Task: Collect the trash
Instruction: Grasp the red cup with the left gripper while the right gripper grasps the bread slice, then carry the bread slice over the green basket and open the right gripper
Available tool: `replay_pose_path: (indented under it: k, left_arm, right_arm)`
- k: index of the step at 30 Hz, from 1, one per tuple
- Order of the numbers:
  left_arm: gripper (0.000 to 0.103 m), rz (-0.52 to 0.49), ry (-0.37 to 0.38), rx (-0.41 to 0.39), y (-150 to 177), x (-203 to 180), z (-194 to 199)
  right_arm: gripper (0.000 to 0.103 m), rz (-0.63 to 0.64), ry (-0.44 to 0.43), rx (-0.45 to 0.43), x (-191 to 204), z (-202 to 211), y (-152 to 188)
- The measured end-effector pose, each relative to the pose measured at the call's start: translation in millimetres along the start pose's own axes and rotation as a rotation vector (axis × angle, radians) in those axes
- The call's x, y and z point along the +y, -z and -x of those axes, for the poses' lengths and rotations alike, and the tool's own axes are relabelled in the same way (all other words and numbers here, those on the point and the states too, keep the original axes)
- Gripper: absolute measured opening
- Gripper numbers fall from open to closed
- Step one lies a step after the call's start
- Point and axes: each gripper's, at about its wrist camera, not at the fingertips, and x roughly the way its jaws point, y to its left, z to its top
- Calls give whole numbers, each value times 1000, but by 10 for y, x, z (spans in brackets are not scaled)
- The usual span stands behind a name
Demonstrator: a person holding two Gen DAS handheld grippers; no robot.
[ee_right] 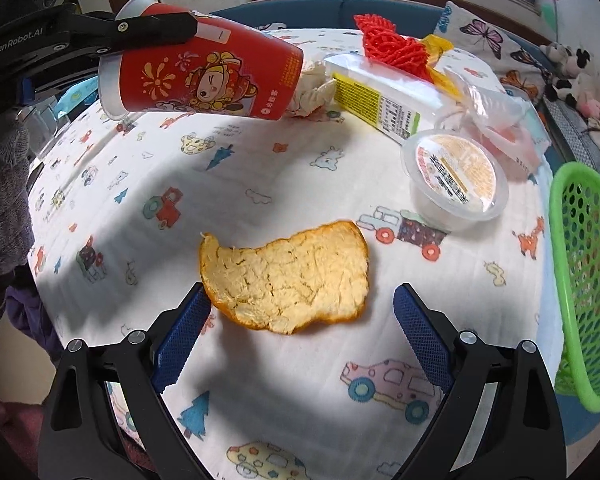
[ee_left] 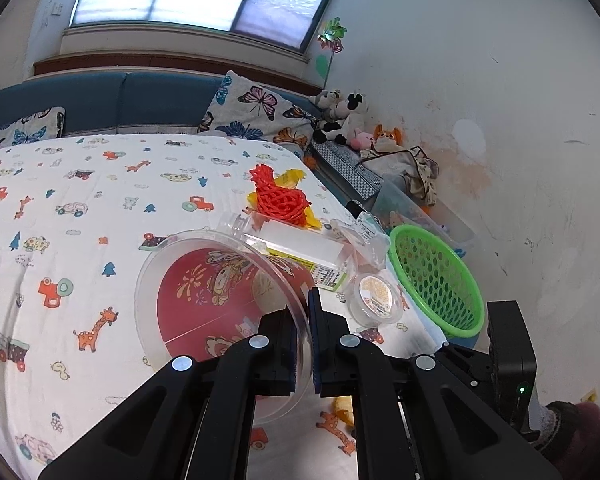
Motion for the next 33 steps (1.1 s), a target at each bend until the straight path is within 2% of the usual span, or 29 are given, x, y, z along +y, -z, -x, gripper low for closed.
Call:
replay_pose_path:
  k: [8,13,17,27,33]
  left_arm:
    - [6,14,1,4,21,31,-15]
    - [6,13,2,1,18,38,-1]
    - [6,10,10,-2,5,3,13]
    - [6,-1,27,-4,-43,-102,23]
    - [6,-29,45,-5,-83,-249,13]
  right_arm:
    - [73,45,7,-9,98,-6,-36]
    - [60,21,-4,-31,59,90,-47]
    - [53,-1,-14,-38,20,150,-38]
    - [50,-22,-13,-81,17,351,-5]
    - [50,-76,6,-112,-154,531,42]
